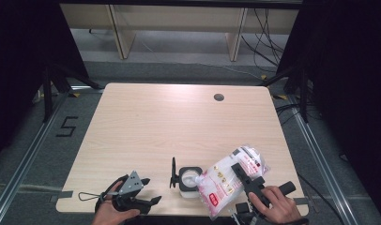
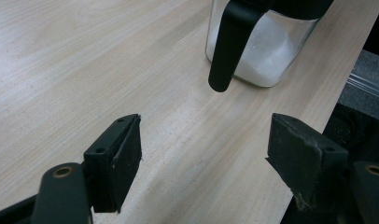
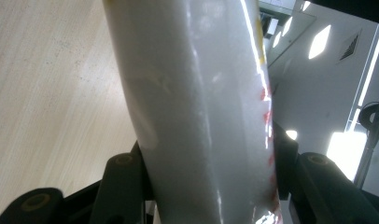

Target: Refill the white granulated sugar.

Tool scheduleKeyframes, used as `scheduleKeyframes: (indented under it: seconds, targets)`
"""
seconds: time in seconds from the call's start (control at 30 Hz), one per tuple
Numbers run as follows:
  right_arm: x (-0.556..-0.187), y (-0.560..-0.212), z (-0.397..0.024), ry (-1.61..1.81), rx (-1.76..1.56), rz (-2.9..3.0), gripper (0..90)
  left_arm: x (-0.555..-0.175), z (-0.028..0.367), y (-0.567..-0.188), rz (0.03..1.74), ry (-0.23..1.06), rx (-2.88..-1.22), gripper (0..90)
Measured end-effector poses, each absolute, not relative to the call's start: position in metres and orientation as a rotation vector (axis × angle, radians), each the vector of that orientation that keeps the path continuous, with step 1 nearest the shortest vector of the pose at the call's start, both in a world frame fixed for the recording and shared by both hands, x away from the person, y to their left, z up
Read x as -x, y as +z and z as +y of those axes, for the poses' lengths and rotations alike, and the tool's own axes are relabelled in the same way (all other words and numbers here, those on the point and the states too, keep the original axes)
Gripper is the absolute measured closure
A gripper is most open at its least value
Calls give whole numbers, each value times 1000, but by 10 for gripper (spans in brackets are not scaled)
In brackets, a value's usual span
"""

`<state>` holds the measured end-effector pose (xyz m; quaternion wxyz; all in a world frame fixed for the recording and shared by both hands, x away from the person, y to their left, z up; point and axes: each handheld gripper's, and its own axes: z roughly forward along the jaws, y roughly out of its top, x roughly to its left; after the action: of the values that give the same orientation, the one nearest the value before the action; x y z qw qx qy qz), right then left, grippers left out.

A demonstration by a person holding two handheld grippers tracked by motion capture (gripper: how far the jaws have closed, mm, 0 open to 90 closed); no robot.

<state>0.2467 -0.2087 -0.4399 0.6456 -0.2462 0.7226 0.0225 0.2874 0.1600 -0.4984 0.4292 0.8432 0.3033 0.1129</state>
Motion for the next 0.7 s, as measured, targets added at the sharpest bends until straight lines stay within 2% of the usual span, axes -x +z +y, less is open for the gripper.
scheduleKeyframes:
  seconds: [0.7]
  targets:
    - [-246,-441,-209,50,544,1652,548,-288,159,-499,757,289,-2086,257]
